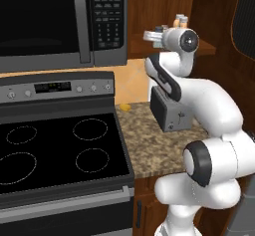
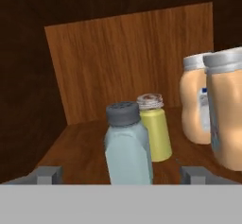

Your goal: Put the shaker and condiment bottle from the counter next to their counterparts in the cabinet.

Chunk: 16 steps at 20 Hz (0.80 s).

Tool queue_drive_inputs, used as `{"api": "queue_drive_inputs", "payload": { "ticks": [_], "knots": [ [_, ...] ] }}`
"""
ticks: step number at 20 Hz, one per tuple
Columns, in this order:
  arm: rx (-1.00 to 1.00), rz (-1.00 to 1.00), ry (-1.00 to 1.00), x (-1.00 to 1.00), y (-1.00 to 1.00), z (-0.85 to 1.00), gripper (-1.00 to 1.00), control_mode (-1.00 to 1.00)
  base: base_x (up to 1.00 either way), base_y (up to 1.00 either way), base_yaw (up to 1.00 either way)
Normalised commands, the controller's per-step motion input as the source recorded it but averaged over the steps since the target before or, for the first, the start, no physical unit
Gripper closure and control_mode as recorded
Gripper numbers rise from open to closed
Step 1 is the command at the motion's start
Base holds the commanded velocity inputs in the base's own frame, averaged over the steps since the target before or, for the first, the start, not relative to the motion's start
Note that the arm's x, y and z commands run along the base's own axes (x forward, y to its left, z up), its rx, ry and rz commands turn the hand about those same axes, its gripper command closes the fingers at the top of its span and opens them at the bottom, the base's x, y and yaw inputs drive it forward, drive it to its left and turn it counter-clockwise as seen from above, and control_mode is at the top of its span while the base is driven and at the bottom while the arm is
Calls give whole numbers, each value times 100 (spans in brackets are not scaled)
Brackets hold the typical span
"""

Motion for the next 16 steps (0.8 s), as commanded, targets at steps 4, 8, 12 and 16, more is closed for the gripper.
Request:
{"api": "queue_drive_inputs", "payload": {
  "ticks": [4,8,12,16],
  "knots": [
    [9,0,-5,-99,0,16,-100,-100,0,0,0],
    [10,0,-2,-100,0,28,-100,-100,0,0,0],
    [12,-3,0,-100,0,35,-100,-100,0,0,0],
    [12,-4,0,-100,0,31,-100,-100,0,0,0]
  ]
}}
